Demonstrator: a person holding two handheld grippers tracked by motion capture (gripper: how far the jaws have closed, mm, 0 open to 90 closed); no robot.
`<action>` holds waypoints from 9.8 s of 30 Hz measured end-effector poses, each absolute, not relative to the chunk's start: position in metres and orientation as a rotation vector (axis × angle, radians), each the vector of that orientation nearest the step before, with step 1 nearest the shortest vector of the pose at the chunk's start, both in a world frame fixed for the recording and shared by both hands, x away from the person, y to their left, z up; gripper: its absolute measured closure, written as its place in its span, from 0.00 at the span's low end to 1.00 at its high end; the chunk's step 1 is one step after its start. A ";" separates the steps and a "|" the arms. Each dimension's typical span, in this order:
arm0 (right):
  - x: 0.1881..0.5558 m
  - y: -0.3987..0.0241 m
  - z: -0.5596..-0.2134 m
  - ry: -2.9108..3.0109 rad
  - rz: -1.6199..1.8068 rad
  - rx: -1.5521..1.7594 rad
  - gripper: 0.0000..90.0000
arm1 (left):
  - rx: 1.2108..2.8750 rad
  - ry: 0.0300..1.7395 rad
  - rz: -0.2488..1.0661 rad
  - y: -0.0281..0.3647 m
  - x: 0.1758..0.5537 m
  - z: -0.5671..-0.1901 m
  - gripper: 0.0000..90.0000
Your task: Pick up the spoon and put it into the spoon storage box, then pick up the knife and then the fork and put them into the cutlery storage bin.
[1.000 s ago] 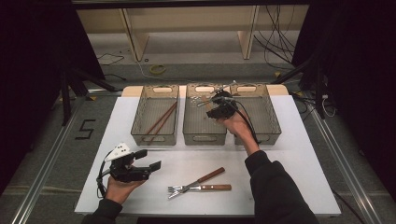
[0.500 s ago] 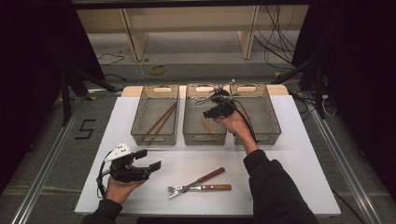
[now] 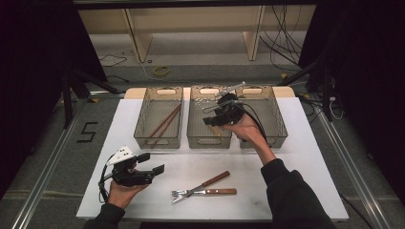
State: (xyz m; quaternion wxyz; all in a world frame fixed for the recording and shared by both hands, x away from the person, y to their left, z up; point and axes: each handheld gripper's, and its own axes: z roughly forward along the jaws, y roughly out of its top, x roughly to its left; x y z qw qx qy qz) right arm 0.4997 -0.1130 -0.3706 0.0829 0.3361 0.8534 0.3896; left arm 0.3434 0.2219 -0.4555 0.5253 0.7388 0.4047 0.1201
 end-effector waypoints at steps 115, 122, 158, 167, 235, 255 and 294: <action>0.396 -0.089 -0.458 3.099 0.595 0.273 0.50 | 1.780 0.957 0.293 0.220 0.345 -0.455 0.19; 0.395 -0.088 -0.464 3.089 0.549 0.219 0.55 | 1.783 0.958 0.294 0.220 0.345 -0.455 0.19; 0.375 -0.082 -0.460 3.043 0.445 -0.045 0.85 | 1.783 0.958 0.294 0.220 0.345 -0.455 0.19; 0.374 -0.084 -0.460 3.025 0.470 -0.063 0.85 | 1.781 0.959 0.295 0.220 0.345 -0.455 0.19; 0.434 -0.226 -0.376 2.462 1.312 0.900 0.86 | 1.768 0.971 0.302 0.222 0.345 -0.455 0.19; 0.461 -0.260 -0.363 2.301 1.227 1.098 0.86 | 1.765 0.968 0.306 0.222 0.345 -0.455 0.19; 0.502 -0.260 -0.388 2.290 0.920 1.315 0.86 | 1.756 0.968 0.310 0.222 0.345 -0.454 0.19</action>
